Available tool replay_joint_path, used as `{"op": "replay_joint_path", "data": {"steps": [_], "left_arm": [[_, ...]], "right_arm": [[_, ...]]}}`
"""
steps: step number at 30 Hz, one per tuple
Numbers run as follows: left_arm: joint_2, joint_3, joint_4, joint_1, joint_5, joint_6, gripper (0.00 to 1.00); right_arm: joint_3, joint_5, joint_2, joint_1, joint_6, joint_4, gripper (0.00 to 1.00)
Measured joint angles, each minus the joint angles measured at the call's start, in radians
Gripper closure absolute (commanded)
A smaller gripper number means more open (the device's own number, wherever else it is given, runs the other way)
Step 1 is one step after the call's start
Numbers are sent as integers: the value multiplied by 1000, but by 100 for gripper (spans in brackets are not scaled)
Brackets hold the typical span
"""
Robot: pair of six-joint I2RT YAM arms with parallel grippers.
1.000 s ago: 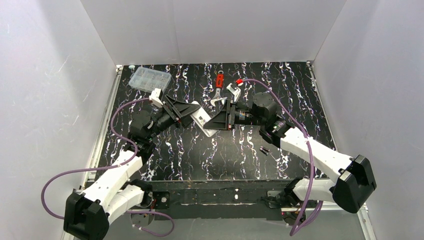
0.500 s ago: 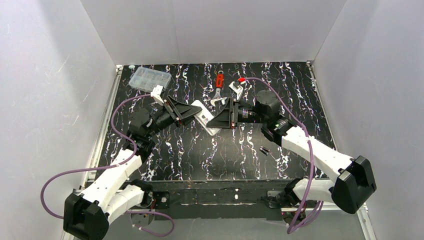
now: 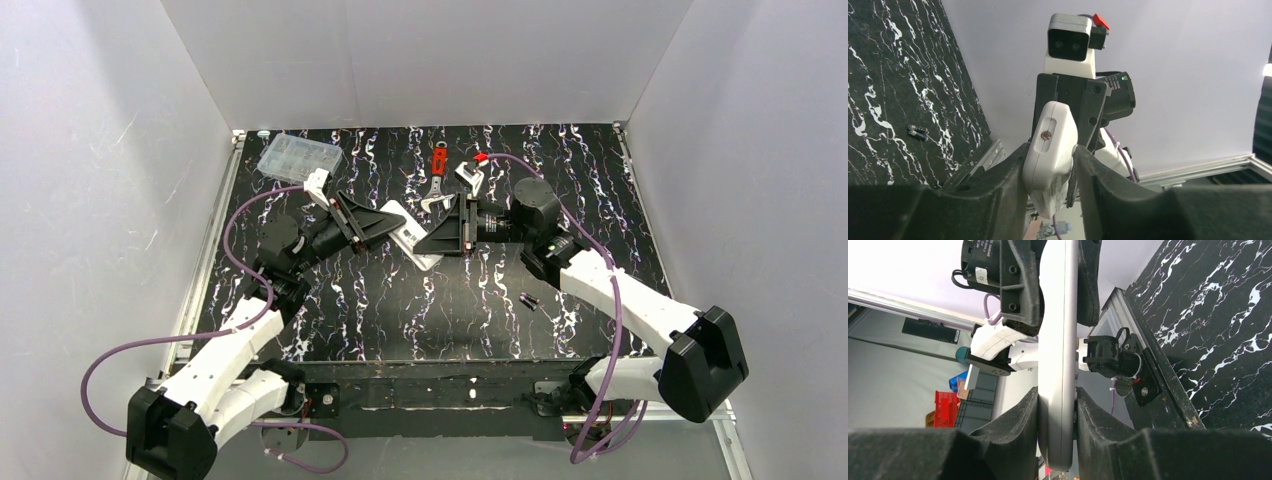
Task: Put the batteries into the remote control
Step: Adjust the remote control.
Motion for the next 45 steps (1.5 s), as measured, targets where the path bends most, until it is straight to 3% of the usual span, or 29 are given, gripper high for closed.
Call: {"op": "replay_joint_path", "data": {"steps": [3,6,12,16,17,26,29,38,45], "left_arm": [[1,2,0,-6,5,3,47],[6,10,0,-13,8,3,48],[9,17,0,-21,8,10,70],[9,19,2,-26,7,17,94],[9,21,8,-27,9,19,99],[18,31,-2,-33,27,55,100],[28,32,-16,-35,29,51,100],[27,32,-145,-38,44,46,100],[-2,-4,-212,-38,89,58,100]], "right_arm": [[-1,-18,16,0,21,25,99],[-5,-33,26,0,37,48,99],[-7,-50,27,0,57,77,99],[-7,-58,27,0,68,80,99],[-8,-60,27,0,71,81,94],[-6,-23,-8,2,-49,-7,52],[-3,18,-34,3,-139,-68,45],[12,116,-105,1,-384,-209,43],[11,154,-212,1,-614,-317,49]]}}
